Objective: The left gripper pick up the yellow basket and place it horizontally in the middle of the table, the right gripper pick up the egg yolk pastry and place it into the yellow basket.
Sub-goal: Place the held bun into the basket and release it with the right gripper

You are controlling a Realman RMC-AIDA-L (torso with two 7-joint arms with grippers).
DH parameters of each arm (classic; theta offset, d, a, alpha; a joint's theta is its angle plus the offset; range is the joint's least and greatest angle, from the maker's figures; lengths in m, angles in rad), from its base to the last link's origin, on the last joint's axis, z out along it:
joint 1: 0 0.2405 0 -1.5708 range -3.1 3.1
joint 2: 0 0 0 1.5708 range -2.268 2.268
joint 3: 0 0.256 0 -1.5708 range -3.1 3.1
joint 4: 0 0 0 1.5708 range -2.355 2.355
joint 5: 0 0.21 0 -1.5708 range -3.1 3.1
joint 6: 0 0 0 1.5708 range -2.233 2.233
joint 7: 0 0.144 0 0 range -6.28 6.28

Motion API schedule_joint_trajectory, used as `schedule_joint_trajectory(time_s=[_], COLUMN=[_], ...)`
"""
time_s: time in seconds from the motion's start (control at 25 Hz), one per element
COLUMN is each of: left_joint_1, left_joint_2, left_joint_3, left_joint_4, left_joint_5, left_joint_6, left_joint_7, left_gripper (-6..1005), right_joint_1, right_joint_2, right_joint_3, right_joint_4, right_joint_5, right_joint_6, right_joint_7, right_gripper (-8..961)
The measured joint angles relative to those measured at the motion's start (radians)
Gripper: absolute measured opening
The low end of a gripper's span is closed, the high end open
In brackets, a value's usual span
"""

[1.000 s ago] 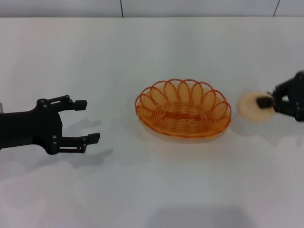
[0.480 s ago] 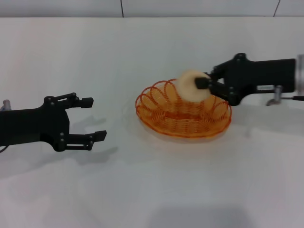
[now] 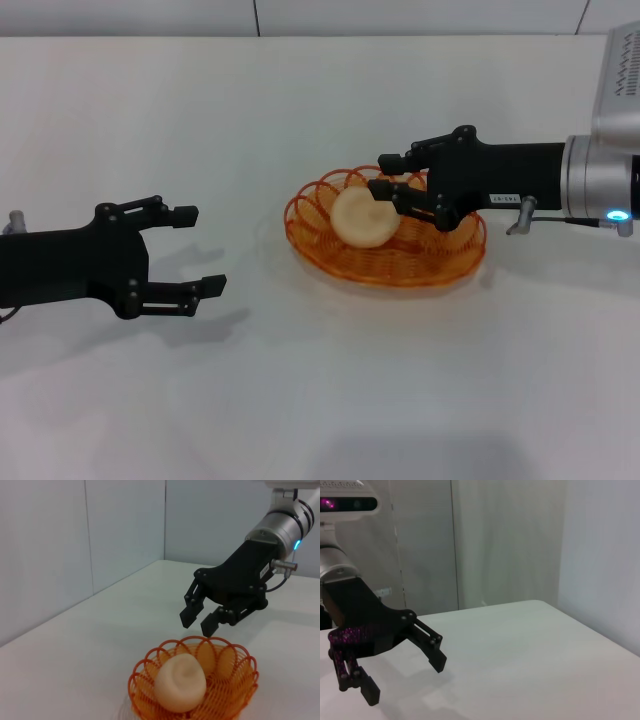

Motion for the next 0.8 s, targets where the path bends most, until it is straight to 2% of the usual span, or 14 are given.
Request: schedule_joint_trajectory(time_s=[0.16, 0.4, 0.56, 0.8], left_joint_1=[-0.003, -0.006, -0.009, -0.012], left_joint_2=[0.000, 0.000, 0.001, 0.004], left_joint_3=[0.001, 0.001, 0.000, -0.001], left_joint_4=[0.000, 0.000, 0.000, 0.000], left_joint_5=[0.000, 0.000, 0.001, 0.002], left_joint_6=[-0.001, -0.001, -0.003, -0.003], left_joint_7=[0.000, 0.000, 0.000, 0.008], left_gripper=[894, 894, 894, 894], right_joint_1=[0.002, -0.013, -0.037, -0.044], right_joint_2=[0.000, -0.009, -0.013, -0.013], right_joint_3=[-0.001, 0.015, 0.077, 0.191], right_joint_4=[0.009, 0.008, 0.017, 0.098], right_joint_5=[0.002, 0.004, 0.004, 0.034], right_joint_6=[0.000, -0.056, -0.137, -0.295], right_joint_7=[0.000, -0.002, -0.028, -0.116], right_gripper=[211, 435, 593, 814])
